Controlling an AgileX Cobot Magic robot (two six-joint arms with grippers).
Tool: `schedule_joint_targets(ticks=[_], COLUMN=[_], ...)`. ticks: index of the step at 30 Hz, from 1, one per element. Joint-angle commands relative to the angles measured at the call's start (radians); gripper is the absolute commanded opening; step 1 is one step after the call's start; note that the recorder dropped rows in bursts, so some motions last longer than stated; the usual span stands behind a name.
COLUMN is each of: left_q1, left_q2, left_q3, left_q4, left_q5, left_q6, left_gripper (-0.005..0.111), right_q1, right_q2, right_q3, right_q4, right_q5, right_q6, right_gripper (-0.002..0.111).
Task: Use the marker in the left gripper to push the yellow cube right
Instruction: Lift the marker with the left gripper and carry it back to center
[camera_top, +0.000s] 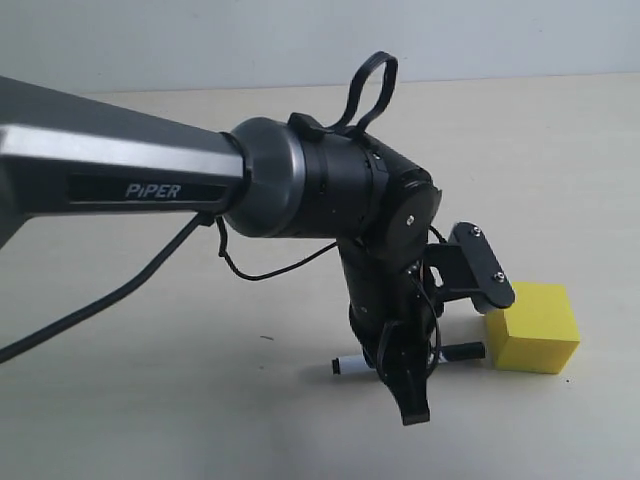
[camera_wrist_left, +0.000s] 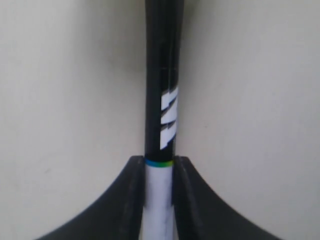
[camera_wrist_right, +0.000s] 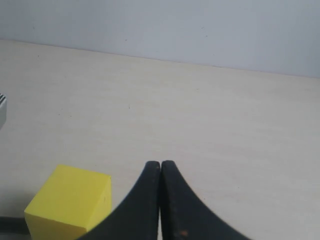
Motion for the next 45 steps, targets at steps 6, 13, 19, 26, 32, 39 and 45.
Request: schedule_joint_targets(ticks=[6, 13, 19, 26, 32, 39, 45], left_q1=[-0.029, -0.031, -0.02, 0.093, 0.245, 0.319, 0.335], left_q2=[-0.004, -0.015, -0.032, -0.111, -0.16, -0.111, -0.032], left_q3=[-0.006, -0.006, -0.006, -0.006, -0.006, -0.006, -0.006], left_q4=[-0.002, -0.007, 0.04, 0.05, 0.043, 0.043, 0.043], left_q5=[-0.021, -0.073, -0.023, -0.013, -0.064, -0.061, -0.081], left_q6=[0.0, 0.0, -0.003, -0.2, -0.675, -1.079, -1.13], left_gripper=[0.0, 0.0, 0.0, 0.0, 0.0, 0.0, 0.0], right_q1=[-0.005, -0.005, -0.005, -0.005, -0.005, -0.005, -0.005], right_q2=[-0.005, -0.005, -0.005, -0.005, -0.005, -0.005, -0.005], right_q3=[0.003, 0.003, 0.003, 0.003, 0.003, 0.003, 0.003], right_q4=[0.001, 0.001, -0.001, -0.001, 0.001, 0.001, -0.001], right_q5=[-0.01, -0.01, -0.01, -0.01, -0.01, -0.01, -0.01], right_q6=[-0.012, -0.012, -0.012, -0.012, -0.012, -0.012, -0.012], right_gripper=[0.0, 0.0, 0.0, 0.0, 0.0, 0.0, 0.0])
